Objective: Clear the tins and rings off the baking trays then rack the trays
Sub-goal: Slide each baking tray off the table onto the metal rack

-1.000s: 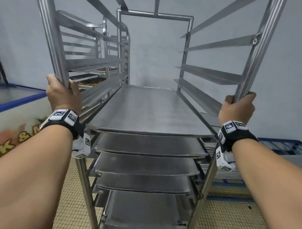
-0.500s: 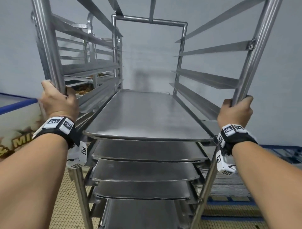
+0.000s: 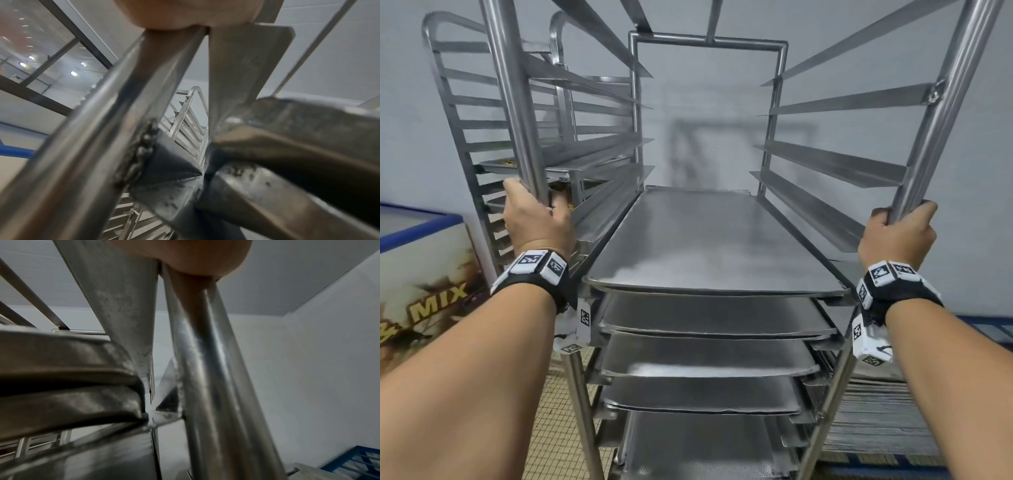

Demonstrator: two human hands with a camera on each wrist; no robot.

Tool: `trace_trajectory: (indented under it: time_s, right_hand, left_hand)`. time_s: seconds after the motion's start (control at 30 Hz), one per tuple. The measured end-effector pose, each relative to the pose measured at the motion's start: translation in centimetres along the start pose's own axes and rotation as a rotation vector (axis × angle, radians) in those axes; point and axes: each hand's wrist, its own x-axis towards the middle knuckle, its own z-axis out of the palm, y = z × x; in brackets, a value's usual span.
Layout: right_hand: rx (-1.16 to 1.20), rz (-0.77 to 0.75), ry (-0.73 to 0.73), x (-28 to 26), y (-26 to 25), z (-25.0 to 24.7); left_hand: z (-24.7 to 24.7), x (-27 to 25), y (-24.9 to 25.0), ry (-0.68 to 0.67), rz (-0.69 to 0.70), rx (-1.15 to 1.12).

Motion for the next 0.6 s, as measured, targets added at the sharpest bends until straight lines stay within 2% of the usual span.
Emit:
trace_trajectory:
  time_s: [0.3,0.6]
  right_hand:
    - [0.056,0.006,-0.022,4.9,4.4,9.1]
    - [0.054,-0.005,-0.018,9.7,8.3,18.3]
  left_hand:
    - [9.9,2.3,0.5,0.019,-0.044,0.008]
    - [19.8,5.4,0.5,0.038,-0.015,-0.006]
